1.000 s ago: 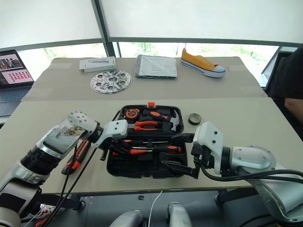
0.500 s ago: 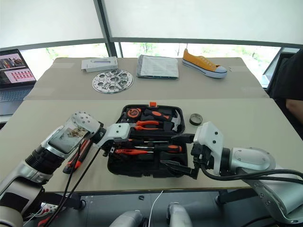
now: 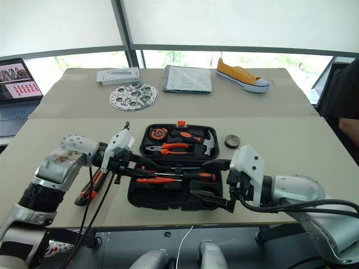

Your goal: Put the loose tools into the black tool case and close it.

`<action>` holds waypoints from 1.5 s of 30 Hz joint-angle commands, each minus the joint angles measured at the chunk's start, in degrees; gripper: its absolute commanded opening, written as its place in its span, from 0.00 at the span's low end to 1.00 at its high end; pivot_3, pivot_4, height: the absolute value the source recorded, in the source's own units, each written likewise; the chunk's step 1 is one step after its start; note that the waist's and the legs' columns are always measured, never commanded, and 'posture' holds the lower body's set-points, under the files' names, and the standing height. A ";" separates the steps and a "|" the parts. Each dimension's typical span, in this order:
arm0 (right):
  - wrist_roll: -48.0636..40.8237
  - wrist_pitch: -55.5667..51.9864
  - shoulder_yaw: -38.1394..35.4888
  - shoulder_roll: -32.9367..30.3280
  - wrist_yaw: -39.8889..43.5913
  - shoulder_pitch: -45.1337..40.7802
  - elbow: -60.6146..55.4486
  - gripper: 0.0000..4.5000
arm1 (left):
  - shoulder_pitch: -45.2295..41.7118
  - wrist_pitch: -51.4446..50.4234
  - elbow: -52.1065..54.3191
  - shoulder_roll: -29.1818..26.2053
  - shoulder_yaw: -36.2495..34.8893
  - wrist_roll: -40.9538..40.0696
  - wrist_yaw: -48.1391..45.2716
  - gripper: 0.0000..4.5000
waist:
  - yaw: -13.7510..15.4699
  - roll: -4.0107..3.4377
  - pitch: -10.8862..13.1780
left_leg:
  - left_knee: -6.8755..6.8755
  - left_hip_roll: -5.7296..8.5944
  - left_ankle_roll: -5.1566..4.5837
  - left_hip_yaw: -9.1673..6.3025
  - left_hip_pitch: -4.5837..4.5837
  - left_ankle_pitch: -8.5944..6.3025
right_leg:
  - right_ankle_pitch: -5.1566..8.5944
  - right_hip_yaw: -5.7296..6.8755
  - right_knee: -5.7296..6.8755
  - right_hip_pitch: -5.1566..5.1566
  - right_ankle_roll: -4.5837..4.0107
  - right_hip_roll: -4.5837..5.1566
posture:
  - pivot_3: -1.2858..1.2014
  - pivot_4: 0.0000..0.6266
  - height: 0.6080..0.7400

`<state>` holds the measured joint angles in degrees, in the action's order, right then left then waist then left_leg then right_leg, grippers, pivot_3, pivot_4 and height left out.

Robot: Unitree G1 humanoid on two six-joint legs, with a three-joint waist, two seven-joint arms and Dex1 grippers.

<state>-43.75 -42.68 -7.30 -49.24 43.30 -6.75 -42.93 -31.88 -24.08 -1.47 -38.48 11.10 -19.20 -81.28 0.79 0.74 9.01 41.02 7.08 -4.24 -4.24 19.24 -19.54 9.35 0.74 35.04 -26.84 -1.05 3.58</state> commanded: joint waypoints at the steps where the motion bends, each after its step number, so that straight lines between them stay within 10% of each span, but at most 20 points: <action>1: 0.03 1.27 -0.89 -0.05 0.10 -0.80 -0.51 1.00 | 3.11 8.65 -1.41 0.17 0.28 2.91 1.12 0.01 | -0.01 0.00 0.00 | -0.01 -0.01 0.00 0.00 0.01 0.00 | 0.00 0.00 -0.01 -0.01 0.00 0.00 | 0.52 0.24 1.00; 45: 1.42 1.51 1.32 -0.51 2.89 -3.33 2.08 1.00 | 11.62 21.28 -10.00 -0.40 1.81 10.24 10.79 0.00 | -0.29 -0.49 -0.38 | -0.24 -0.14 -0.06 0.03 -0.81 -0.05 | 0.02 -0.12 -0.07 0.71 0.05 -0.09 | 0.52 0.24 1.00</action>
<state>-42.77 -42.67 -5.22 -49.26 45.85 -9.79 -40.02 -22.84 -2.47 -8.49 -35.70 11.83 -12.88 -69.17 0.51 0.25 8.63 40.76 6.90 -4.29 -4.19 18.41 -19.59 9.37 0.62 34.97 -26.14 -1.00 3.46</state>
